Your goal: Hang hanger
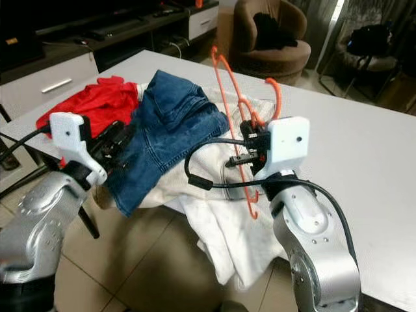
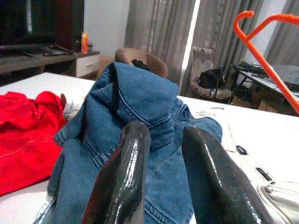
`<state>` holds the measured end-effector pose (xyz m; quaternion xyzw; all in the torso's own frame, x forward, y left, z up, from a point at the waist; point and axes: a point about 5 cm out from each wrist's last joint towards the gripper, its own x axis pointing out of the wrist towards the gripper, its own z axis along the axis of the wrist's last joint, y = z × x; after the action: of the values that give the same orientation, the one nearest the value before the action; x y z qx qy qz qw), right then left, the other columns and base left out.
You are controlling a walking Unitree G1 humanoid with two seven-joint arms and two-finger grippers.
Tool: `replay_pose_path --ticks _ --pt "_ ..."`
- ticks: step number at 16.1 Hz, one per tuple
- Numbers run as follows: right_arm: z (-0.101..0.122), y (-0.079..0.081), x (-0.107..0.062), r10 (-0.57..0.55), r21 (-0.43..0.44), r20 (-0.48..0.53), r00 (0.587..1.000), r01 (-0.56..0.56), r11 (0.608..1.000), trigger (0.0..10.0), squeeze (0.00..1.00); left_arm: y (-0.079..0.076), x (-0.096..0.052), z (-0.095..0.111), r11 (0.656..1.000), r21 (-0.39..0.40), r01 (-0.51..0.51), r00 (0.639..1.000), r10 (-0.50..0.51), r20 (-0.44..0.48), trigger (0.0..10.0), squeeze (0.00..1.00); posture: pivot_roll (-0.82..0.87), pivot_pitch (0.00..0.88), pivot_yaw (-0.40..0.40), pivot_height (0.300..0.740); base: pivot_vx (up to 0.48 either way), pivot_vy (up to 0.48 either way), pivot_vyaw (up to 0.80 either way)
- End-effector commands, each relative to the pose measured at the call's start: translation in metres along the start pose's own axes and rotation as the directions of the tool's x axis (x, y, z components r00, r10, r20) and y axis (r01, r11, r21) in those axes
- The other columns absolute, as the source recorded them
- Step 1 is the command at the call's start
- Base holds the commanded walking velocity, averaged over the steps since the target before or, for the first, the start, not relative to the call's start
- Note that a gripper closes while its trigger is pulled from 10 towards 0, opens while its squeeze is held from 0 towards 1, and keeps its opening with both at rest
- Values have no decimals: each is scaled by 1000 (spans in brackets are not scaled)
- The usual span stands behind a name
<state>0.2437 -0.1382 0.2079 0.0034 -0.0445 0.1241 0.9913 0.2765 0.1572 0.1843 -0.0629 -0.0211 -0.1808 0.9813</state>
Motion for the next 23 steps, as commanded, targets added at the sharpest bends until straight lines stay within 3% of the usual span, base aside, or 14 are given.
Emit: replay_pose_path --ticks 1,9,11,13,14,16,19,23 --pt "-1 0 -1 9 1 4 1000 -9 1000 10000 0 -1 -2 0 1000 3 -8 1000 8 -11 10000 0 -137 0 -19 740 -240 0 0" --pt "-10 1 -5 13 -5 -19 1000 -14 1000 10000 0 -2 -6 2 999 40 5 999 -4 -33 10000 0 -141 0 -3 740 -182 0 0" --pt "-21 -2 -8 -3 -26 -61 998 2 1000 10000 0 4 -4 -2 996 89 -15 999 19 -49 10000 0 -146 0 3 740 0 0 0" --pt "-25 -9 -11 -94 -43 -62 994 92 995 10000 0 23 -2 1 973 182 -142 990 143 10 10000 0 -150 0 1 740 0 0 0" --pt "-31 -19 -16 -202 -79 -63 977 197 977 10000 0 31 -4 1 958 214 -193 981 191 32 10000 0 -148 0 -5 740 0 0 0" --pt "-42 -30 -30 -283 -82 -79 956 276 958 10000 0 41 -15 -4 939 242 -245 969 244 32 10000 0 -138 0 -13 740 0 0 0" --pt "-40 -32 -30 -225 -52 -70 972 222 974 10000 0 39 -26 -12 934 260 -245 969 247 24 10000 0 -129 0 -21 740 0 0 0" --pt "-40 -29 -23 -243 36 -61 968 245 969 10000 0 26 -20 -14 942 276 -189 982 188 30 10000 0 -125 0 -34 740 0 0 -491"
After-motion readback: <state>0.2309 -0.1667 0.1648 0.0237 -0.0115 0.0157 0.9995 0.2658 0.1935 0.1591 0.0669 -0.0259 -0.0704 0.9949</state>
